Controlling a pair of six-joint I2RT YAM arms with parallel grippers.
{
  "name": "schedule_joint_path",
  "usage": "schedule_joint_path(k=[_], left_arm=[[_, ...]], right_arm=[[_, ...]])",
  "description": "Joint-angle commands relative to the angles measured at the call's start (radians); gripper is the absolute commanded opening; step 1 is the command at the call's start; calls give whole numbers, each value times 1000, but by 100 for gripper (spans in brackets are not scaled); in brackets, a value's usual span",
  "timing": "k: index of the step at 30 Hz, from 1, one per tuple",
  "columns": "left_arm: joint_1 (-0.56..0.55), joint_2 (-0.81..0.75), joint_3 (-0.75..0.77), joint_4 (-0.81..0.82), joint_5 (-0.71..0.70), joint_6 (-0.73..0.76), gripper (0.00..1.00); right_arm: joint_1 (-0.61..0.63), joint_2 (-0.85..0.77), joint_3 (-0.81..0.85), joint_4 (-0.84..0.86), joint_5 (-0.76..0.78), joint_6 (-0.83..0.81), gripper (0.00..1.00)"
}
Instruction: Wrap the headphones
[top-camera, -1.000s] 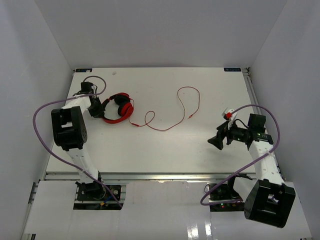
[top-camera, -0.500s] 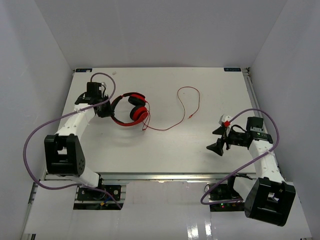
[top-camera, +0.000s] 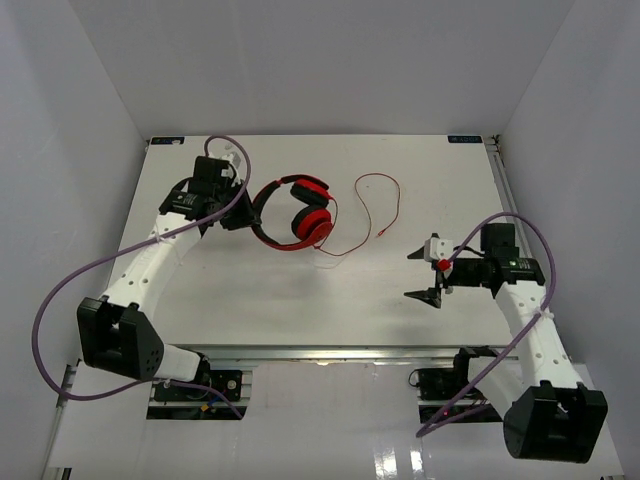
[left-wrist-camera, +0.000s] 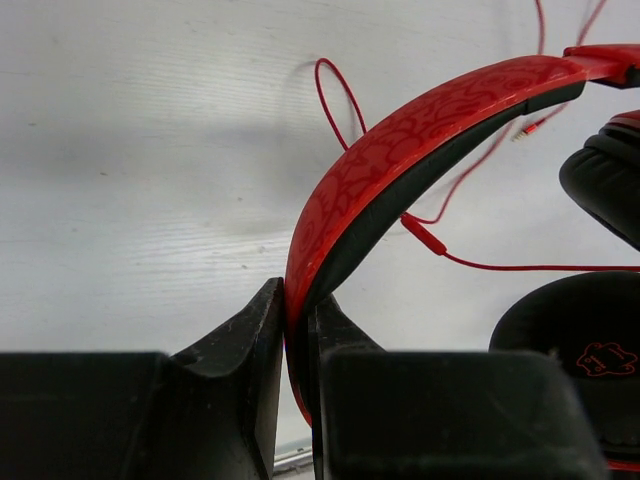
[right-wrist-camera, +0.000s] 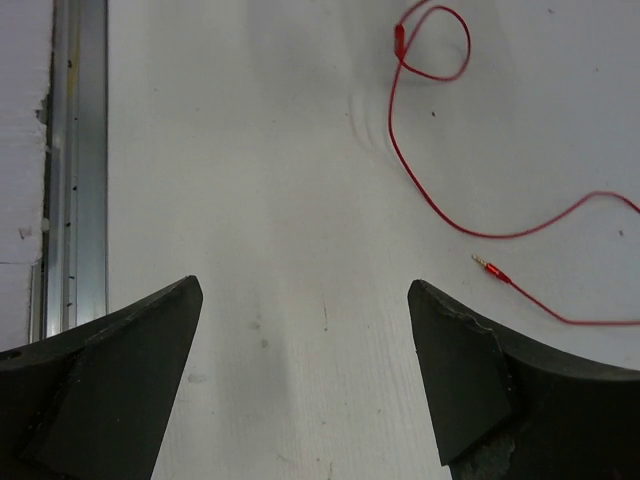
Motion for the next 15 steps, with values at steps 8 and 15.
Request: schedule_joint_path(k=[8, 15], left_arm=[[-73, -18, 394, -176, 54, -82, 0], [-74, -7, 612, -289, 56, -90, 0]], right_arm=[[321, 86, -31, 687, 180, 516, 90], [339, 184, 38, 714, 145, 507, 90]])
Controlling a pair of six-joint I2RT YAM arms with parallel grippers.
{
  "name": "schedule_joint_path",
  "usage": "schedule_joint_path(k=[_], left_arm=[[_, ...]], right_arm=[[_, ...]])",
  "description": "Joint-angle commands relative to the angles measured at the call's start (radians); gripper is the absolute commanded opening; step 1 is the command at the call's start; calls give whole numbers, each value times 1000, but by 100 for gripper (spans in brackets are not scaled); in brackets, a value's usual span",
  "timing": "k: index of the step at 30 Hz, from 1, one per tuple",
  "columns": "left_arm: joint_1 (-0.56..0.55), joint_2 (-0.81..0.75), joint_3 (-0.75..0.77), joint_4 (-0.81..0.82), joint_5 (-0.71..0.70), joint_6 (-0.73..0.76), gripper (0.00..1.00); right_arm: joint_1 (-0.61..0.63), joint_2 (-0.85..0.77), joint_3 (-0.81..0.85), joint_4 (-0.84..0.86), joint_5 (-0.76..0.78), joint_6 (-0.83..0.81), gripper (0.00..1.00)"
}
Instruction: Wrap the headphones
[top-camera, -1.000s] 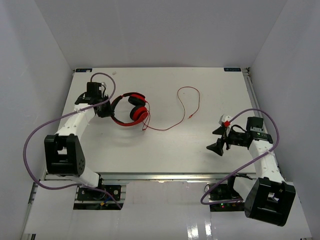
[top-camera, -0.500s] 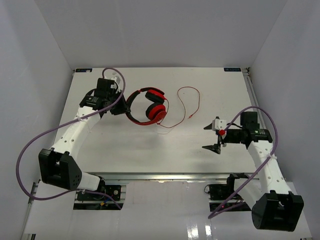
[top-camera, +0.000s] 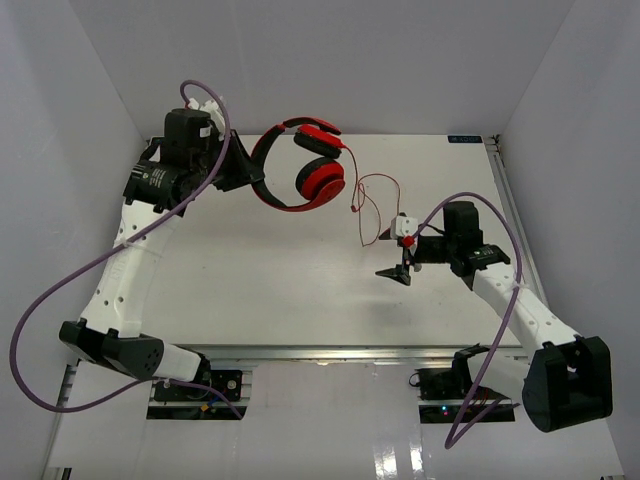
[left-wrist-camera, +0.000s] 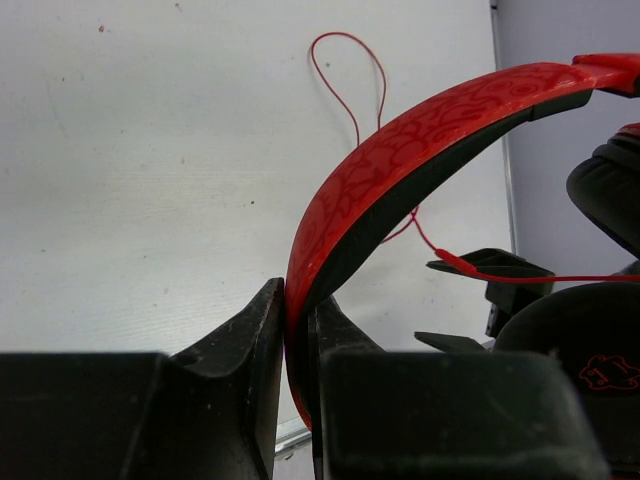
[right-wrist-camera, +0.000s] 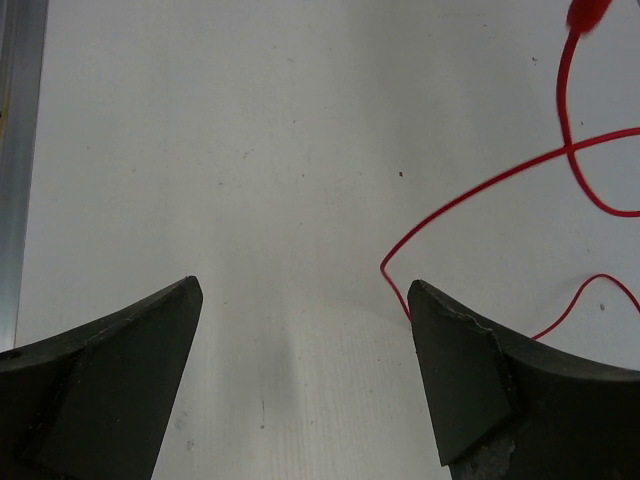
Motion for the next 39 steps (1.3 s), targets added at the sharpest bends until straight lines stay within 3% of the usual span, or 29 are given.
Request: schedule_joint_path(k=[1, 5, 9, 16, 25, 34, 36, 39], left_arm=[[-5, -22, 130, -72, 33, -36, 0], [-5, -37, 168, -86, 39, -50, 0], [-5, -37, 205, -96, 65, -64, 0], [-5, -21, 298, -114, 100, -92, 0], [-5, -30, 335, -130, 148, -126, 0], [-5, -63, 322, -139, 146, -132, 0], [-5, -69, 324, -146, 138, -127, 0], [-5, -72, 328, -156, 120, -115, 0]], right_arm=[[26, 28, 53, 108, -7, 58, 90], [39, 15, 36, 207, 33, 161, 90], [49, 6, 27, 300, -21, 279, 90], [141, 32, -44, 503, -20, 645, 91], [162, 128, 14, 543, 365, 729, 96], [162, 194, 82, 573, 431, 713, 100], [155, 191, 118, 516, 394, 665, 98], [100, 193, 242, 170, -55, 378, 99]])
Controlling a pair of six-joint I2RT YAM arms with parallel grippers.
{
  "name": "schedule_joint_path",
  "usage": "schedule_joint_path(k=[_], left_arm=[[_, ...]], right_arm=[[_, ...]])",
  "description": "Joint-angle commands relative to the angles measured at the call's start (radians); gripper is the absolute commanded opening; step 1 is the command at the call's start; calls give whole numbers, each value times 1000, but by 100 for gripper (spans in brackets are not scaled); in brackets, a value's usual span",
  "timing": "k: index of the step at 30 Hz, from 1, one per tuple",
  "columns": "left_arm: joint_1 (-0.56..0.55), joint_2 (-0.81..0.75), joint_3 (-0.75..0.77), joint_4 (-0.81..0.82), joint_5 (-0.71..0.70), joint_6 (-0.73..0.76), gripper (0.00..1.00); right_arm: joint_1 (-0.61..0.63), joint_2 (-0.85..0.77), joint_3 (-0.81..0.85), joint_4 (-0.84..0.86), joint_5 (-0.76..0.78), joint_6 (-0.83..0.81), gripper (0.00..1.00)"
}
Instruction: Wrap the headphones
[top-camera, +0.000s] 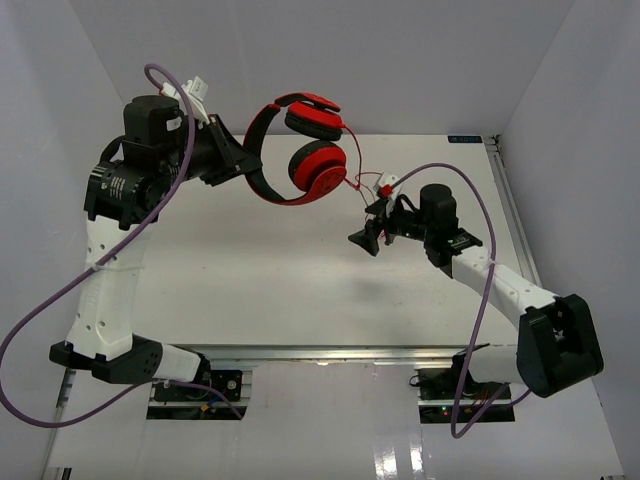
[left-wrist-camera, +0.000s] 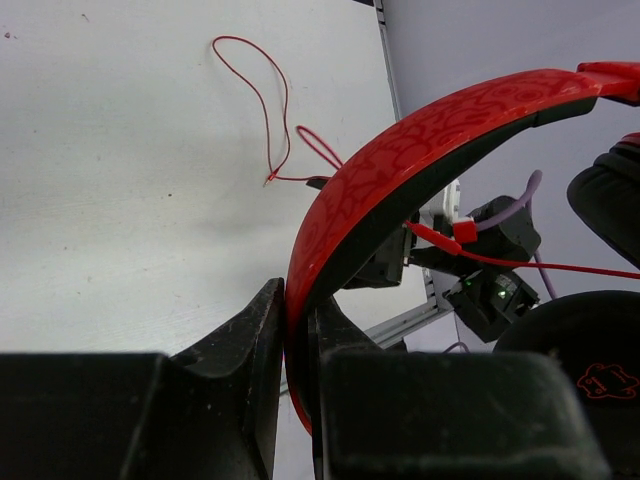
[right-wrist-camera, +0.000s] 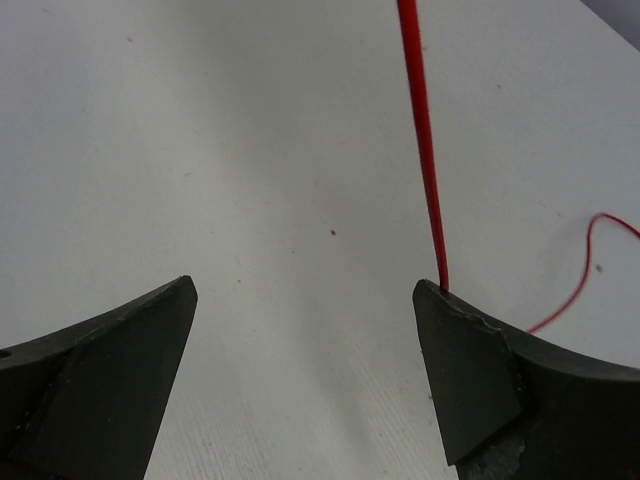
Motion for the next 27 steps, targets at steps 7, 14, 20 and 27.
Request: schedule_joint_path(k=[7, 14, 20, 27], left_arm=[[-5, -85, -40, 52, 3, -14, 0], [-5, -98, -73, 72, 26, -21, 0], [-5, -107, -74, 76, 48, -32, 0], [-5, -121, -85, 91, 72, -52, 0]], right_arm=[[-47, -104, 197, -688, -495, -724, 96], [-45, -159, 119, -430, -280, -434, 98], [10, -39, 142, -242, -300, -108, 99], [36, 61, 163, -81, -274, 140, 81]])
